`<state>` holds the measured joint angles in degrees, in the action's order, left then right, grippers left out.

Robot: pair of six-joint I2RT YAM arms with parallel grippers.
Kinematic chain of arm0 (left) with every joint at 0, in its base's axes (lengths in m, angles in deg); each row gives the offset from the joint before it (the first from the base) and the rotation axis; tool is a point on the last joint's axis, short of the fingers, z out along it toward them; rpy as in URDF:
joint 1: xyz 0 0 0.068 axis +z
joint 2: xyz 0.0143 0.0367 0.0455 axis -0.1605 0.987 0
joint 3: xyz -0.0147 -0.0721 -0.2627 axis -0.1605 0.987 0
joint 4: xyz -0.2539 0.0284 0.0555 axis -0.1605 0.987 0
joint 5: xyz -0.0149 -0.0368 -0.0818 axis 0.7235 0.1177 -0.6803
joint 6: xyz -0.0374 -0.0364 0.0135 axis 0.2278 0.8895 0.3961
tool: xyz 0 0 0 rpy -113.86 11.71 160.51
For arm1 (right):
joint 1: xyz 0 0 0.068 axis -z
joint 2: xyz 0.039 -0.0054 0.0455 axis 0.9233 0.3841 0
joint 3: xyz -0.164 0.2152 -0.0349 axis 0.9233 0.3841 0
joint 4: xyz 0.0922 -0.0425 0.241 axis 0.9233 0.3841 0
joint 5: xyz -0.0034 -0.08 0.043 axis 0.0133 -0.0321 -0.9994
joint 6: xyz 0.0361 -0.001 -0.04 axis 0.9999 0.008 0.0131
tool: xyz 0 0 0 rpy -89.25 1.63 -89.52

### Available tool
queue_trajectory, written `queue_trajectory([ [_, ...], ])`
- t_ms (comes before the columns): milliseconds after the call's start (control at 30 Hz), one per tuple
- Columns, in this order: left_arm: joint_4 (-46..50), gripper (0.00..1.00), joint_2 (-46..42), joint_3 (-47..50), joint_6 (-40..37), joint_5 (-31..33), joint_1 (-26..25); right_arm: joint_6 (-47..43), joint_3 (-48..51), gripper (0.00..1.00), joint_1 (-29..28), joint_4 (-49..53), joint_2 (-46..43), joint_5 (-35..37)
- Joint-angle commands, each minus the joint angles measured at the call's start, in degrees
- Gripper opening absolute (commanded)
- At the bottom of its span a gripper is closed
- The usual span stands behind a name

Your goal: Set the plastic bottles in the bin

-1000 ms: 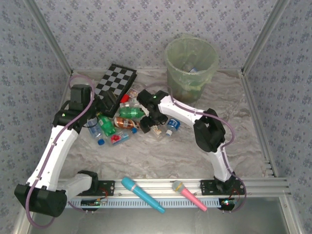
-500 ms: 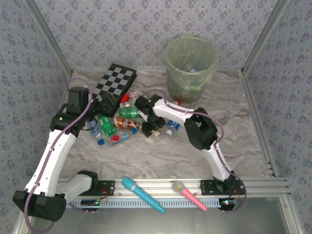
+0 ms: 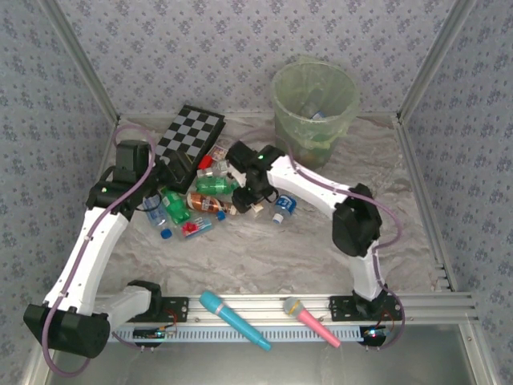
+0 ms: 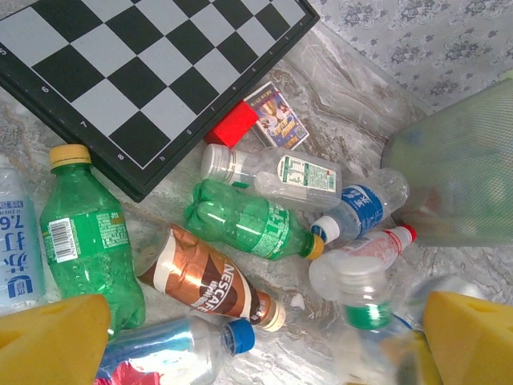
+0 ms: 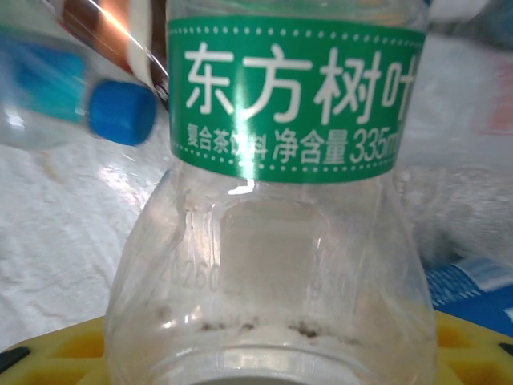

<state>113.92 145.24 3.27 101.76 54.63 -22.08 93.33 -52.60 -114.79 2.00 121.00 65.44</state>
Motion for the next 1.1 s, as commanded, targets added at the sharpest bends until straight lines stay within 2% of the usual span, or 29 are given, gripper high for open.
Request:
queue_trajectory([
  [0, -2.90, 1.00, 0.47, -3.75, -0.59, -1.47, 0.27, 0.78, -3.16, 0.57, 2.40, 0.98, -5.22, -0.37],
  [200, -4.03, 1.00, 1.10, -4.88, -1.02, -1.74, 0.27, 3.32, -10.23, 0.55, 9.49, -0.06, -10.07, -4.42],
  [500, -4.96, 1.00, 1.52, -5.57, -0.26, -3.05, 0.27, 6.08, -23.42, 0.54, 21.53, -1.36, -9.79, -8.15],
  [833, -5.81, 1.00, 1.82, -6.70, -0.37, -4.80, -0.07, 3.75, -37.94, 0.54, 31.40, -1.64, -2.32, 0.07],
  [1067, -6.39, 1.00, 2.28, -8.06, -1.86, -5.34, -1.70, -1.37, -45.26, 0.54, 34.51, -2.05, 4.39, 9.37],
])
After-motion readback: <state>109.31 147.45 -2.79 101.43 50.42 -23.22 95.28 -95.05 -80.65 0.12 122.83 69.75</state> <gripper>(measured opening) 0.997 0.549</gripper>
